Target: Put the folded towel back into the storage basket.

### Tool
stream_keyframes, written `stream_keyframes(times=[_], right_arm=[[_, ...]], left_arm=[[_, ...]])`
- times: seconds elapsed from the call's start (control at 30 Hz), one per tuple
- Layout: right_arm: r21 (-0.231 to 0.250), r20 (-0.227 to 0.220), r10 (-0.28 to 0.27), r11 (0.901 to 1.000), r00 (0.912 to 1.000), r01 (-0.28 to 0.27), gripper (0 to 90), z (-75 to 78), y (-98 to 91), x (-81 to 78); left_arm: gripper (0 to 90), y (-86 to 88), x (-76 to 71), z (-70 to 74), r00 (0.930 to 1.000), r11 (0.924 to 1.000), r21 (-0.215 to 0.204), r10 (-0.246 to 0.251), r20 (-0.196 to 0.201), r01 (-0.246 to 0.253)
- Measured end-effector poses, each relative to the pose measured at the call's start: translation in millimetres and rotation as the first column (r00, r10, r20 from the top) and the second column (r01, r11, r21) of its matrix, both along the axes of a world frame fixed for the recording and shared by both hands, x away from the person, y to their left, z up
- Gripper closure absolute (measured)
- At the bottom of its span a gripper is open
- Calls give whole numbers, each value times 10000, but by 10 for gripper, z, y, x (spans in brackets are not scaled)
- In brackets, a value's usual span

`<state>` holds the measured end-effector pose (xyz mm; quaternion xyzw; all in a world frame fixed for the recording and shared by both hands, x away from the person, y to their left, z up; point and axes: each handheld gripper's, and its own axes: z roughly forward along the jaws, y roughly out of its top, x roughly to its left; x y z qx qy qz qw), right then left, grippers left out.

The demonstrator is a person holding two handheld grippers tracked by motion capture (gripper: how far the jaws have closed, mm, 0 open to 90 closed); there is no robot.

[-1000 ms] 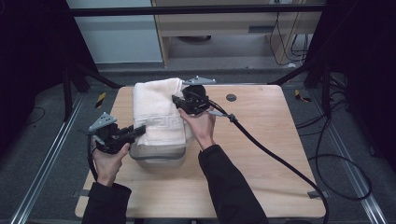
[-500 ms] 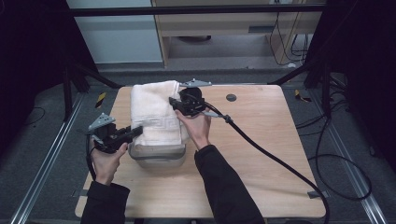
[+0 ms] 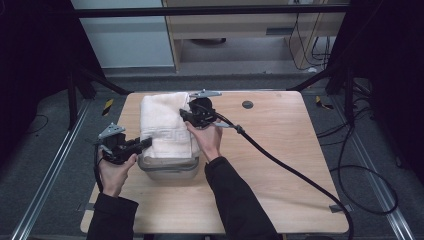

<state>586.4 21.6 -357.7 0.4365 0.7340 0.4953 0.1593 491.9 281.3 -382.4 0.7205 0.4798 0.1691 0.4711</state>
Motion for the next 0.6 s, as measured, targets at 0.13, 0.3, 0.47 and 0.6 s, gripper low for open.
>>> stream_keyframes(times=[0.13,0.3,0.47,0.6], right_arm=[[-48,-121,-19,10000,9999,19,673,-57,30,12],[-147,-152,-24,9999,9999,21,673,-127,63,22],[-241,-254,-38,9997,9997,32,672,-199,89,51],[-279,-375,-35,9996,9993,25,671,-287,125,79]], left_arm=[[714,23,13,-43,9999,10000,71,12,-143,-11],[715,35,34,-98,9996,9997,246,96,-266,-89],[714,40,57,-168,9993,9995,298,140,-359,-129],[714,52,78,-232,9981,9989,400,269,-546,-248]])
